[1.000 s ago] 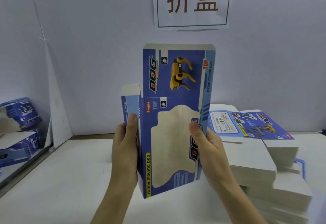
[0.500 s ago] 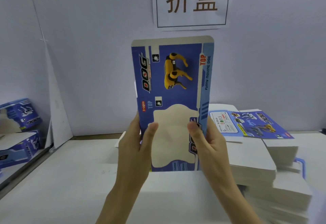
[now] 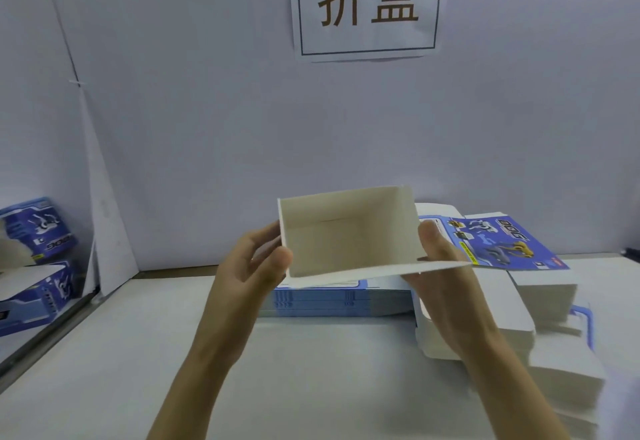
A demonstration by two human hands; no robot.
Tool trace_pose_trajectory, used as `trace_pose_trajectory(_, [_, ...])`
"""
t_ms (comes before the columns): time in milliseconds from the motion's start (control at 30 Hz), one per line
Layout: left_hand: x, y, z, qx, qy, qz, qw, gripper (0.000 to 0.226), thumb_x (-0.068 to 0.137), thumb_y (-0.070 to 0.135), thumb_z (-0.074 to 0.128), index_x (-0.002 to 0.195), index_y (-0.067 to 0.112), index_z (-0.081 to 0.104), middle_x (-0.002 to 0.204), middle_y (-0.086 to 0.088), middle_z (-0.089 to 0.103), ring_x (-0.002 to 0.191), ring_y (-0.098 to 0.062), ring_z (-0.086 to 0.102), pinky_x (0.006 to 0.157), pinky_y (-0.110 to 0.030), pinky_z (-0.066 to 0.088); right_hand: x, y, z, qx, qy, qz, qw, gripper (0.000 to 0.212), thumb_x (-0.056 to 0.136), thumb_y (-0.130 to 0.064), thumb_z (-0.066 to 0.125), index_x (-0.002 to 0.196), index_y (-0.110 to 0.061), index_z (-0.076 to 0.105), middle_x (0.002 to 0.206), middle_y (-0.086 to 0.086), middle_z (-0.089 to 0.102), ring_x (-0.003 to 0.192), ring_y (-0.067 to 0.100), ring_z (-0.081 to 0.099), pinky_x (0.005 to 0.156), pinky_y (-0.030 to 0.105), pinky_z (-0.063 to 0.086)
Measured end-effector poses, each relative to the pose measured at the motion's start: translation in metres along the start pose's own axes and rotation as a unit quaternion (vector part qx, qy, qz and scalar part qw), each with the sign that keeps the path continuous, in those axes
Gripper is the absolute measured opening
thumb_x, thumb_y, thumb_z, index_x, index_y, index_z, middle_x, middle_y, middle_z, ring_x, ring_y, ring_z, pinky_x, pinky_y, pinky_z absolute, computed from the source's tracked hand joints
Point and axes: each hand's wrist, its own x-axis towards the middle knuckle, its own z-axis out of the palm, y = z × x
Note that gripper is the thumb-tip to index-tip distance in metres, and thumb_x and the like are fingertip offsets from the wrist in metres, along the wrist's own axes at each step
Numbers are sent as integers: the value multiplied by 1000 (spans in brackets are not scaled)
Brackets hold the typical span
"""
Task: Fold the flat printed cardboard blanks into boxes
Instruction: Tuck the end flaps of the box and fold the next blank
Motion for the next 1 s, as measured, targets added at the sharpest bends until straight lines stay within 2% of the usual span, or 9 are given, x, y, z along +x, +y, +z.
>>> trace_pose_trajectory(133, [-1, 1, 0, -11, -32, 19, 999, 58, 74, 55, 61, 123, 24, 64, 119, -3, 69, 113, -23, 63, 91, -39, 46, -1, 2, -3, -17, 13, -28, 999, 41, 86, -40, 46, 49, -42, 64, 43, -23, 50, 41, -8, 50, 42, 2, 34])
trace_pose_trajectory(267, [-1, -2, 0, -10, -45, 23, 999, 47, 78, 54, 54, 117, 31, 68, 116, -2, 70, 112, -20, 64, 91, -33, 51, 0, 8, -8, 65, 59, 11, 996, 19, 81, -45, 63, 78, -29, 75, 81, -11, 69, 74, 3, 63, 63, 18, 46])
trace_pose_trajectory(400, [-1, 1, -2, -42, -38, 27, 998, 37, 76, 54, 58, 105, 36, 74, 107, 4, 73, 105, -12, 66, 85, -18, 52, 2, 11, -10, 145, 85, 16, 986, 26, 84, -32, 57, 69, -29, 77, 70, -10, 71, 63, 3, 67, 62, 20, 55])
trace_pose_trajectory(500, [-2, 1, -2, -39, -80, 35, 995, 42, 79, 57, 65, 116, 38, 69, 121, 7, 68, 115, -9, 62, 90, -15, 48, 4, 16, -10, 200, 97, 47, 974, 23, 83, -35, 58, 79, -26, 79, 82, -1, 75, 71, 12, 71, 65, 27, 59])
trace_pose_trajectory(600, [-1, -2, -2, -60, -73, 28, 995, 72, 70, 66, 71, 125, 20, 65, 127, 2, 65, 121, -14, 59, 97, -20, 47, 3, 16, -5, 252, 94, 43, 962, 24, 81, -41, 62, 86, -24, 78, 87, 1, 75, 75, 15, 71, 69, 29, 57])
trace_pose_trajectory(767, [-5, -2, 13, -18, -67, 60, 996, 34, 90, 41, 56, 118, 26, 69, 120, 10, 68, 114, -5, 61, 96, -16, 45, 3, 11, -1, 278, 176, 83, 940, 29, 84, -39, 60, 97, -17, 74, 75, -1, 73, 62, 13, 69, 55, 22, 54])
trace_pose_trajectory(867, [-9, -1, 33, 38, 31, 69, 996, 29, 97, 42, 45, 95, 23, 67, 89, 24, 69, 86, 4, 62, 79, -11, 47, 0, 10, 0, 247, 204, 77, 944, 20, 96, -31, 53, 91, -19, 68, 70, -10, 72, 62, 4, 68, 55, 19, 54])
trace_pose_trajectory(933, [-14, -1, 43, 64, 93, -9, 994, 51, 88, 57, 36, 96, 16, 66, 88, 19, 68, 87, -8, 62, 81, -15, 48, -2, 12, 4, 211, 206, 45, 955, 35, 98, -33, 50, 75, -24, 74, 64, -13, 68, 60, -1, 65, 56, 15, 52])
trace_pose_trajectory(1000, [-15, -3, 47, -50, 76, -155, 984, 65, 86, 63, 34, 117, 13, 61, 109, -3, 69, 102, -22, 64, 87, -33, 52, -3, 11, 10, 141, 197, 0, 970, 44, 100, -37, 46, 66, -31, 74, 59, -15, 62, 56, -1, 59, 55, 13, 49])
